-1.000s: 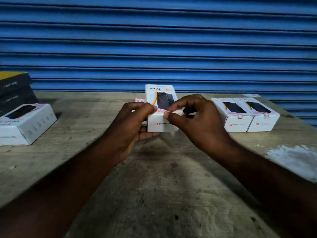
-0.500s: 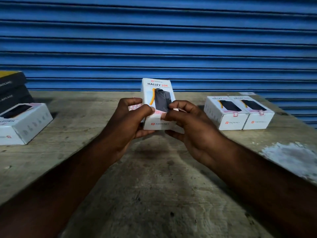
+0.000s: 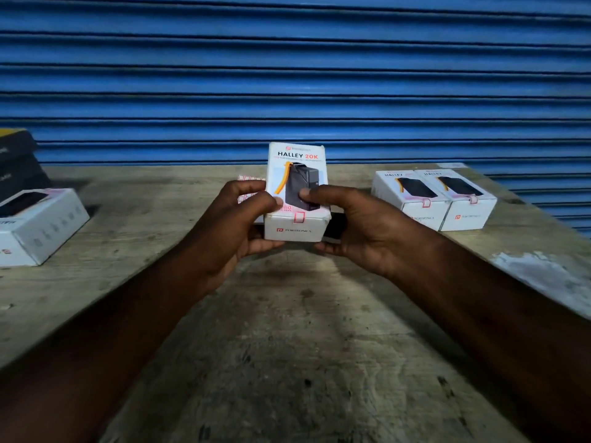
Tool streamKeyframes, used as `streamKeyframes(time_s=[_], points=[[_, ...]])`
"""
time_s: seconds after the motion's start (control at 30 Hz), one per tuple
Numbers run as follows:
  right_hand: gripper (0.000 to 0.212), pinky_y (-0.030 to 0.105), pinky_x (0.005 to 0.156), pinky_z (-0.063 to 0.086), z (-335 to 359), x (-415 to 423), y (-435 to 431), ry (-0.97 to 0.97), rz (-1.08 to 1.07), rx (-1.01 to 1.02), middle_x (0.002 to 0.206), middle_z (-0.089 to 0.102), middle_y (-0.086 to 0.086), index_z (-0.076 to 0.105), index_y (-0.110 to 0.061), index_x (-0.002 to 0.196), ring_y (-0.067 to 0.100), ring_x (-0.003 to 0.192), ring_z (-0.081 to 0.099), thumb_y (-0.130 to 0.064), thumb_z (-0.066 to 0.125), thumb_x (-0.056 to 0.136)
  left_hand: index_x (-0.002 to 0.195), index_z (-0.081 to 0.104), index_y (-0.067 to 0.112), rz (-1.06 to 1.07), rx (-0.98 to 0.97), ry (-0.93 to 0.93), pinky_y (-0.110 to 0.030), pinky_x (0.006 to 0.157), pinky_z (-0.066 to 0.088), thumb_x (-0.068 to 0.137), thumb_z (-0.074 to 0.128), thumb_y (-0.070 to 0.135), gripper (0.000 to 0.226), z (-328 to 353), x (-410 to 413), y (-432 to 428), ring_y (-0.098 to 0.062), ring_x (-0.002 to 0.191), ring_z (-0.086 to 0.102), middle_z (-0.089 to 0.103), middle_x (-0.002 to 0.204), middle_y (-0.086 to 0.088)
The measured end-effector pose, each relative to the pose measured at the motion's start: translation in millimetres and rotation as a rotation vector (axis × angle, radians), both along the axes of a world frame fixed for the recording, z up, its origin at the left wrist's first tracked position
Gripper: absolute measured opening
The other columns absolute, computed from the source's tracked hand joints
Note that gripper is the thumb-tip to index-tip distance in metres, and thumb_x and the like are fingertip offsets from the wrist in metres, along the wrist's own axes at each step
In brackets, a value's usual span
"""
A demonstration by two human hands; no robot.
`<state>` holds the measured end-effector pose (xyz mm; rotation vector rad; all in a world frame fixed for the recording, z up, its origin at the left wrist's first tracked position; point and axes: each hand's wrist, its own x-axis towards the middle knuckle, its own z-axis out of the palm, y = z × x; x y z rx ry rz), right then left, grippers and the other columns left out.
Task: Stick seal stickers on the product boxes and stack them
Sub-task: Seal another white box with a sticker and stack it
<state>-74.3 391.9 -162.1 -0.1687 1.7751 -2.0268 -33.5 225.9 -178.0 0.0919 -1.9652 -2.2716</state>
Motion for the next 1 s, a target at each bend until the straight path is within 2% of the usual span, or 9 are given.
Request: streamKeyframes(time_s=[0.1,0.23,0.37,0.43,0.53,0.63,0.73,0.87,1.0], points=[[0.007,0.031,0.074,0.047,0,-2,1,0.085,0.063,0.053,0.082,0.071,0.001,0.069,-0.021,0.090,0.017,0.084,0.064,-0.025,0.070,0.084,0.123,0.054,0.012,-0.013,0.015,-0.012,-0.038,0.071,0.062,0.091,0.062,0.012,0.033,1,-1,-2,-0.027,0.086,0.074,0.071,0.111,-0.014],[0.054,0.028,0.063,0.052,-6,-5,-3,0.154,-0.014,0.106,0.101,0.073,0.011,0.058,-0.009,0.122,0.018,0.085,0.069,-0.017,0.079,0.073,0.129,0.052,0.011,-0.028,0.026,-0.021,-0.042,0.079,0.061,0.088,0.064,0.015,0.043,-1,-1,-2,-0.028,0.091,0.074,0.069,0.118,-0.017],[0.028,0.026,0.056,0.046,-10,-4,-6,0.167,-0.094,0.128,0.077,0.070,0.009,0.068,-0.009,0.102,0.017,0.068,0.065,-0.024,0.073,0.079,0.126,0.051,0.012,-0.024,0.019,-0.039,-0.045,0.085,0.060,0.097,0.055,0.013,0.029,-4,-2,2,-0.032,0.097,0.072,0.068,0.116,-0.018],[0.033,0.032,0.060,0.043,-12,-5,-6,0.189,-0.137,0.136,0.076,0.069,0.012,0.070,-0.002,0.098,0.022,0.068,0.063,-0.031,0.071,0.083,0.124,0.051,0.014,-0.026,0.000,-0.035,-0.045,0.087,0.060,0.096,0.058,0.015,0.029,-5,-2,4,-0.030,0.100,0.072,0.070,0.115,-0.016],[0.057,0.038,0.066,0.042,-14,-5,-7,0.231,-0.160,0.155,0.080,0.069,0.014,0.063,0.009,0.110,0.026,0.072,0.063,-0.043,0.068,0.087,0.129,0.049,0.015,-0.032,0.021,-0.017,-0.042,0.089,0.058,0.084,0.070,0.028,0.051,-5,-1,8,-0.023,0.101,0.073,0.074,0.109,-0.009],[0.043,0.035,0.067,0.048,-16,-6,-6,0.236,-0.152,0.142,0.079,0.072,0.008,0.067,-0.002,0.103,0.021,0.072,0.067,-0.044,0.060,0.094,0.131,0.046,0.018,-0.002,-0.030,-0.012,-0.043,0.091,0.058,0.073,0.077,0.035,0.067,-6,1,11,-0.020,0.099,0.073,0.074,0.108,-0.004],[0.031,0.032,0.066,0.051,-16,-6,-6,0.241,-0.110,0.123,0.067,0.071,0.000,0.067,-0.010,0.091,0.017,0.067,0.068,-0.040,0.060,0.094,0.129,0.043,0.023,0.049,-0.093,-0.023,-0.045,0.094,0.057,0.085,0.075,0.023,0.054,-10,1,10,-0.021,0.102,0.071,0.069,0.115,-0.004],[0.038,0.043,0.078,0.059,-19,-9,-8,0.280,-0.131,0.148,0.091,0.073,0.015,0.065,0.003,0.102,0.027,0.082,0.071,-0.034,0.068,0.091,0.123,0.046,0.020,0.053,-0.028,-0.026,-0.051,0.098,0.053,0.092,0.066,0.011,0.038,-11,-4,11,-0.026,0.101,0.069,0.068,0.110,-0.007],[0.033,0.042,0.079,0.059,-20,-10,-6,0.336,-0.153,0.140,0.089,0.073,0.018,0.072,0.003,0.091,0.023,0.076,0.070,-0.029,0.064,0.094,0.128,0.044,0.011,0.081,0.063,-0.032,-0.044,0.086,0.058,0.100,0.055,0.014,0.031,-10,-5,12,-0.023,0.095,0.068,0.068,0.104,-0.010]])
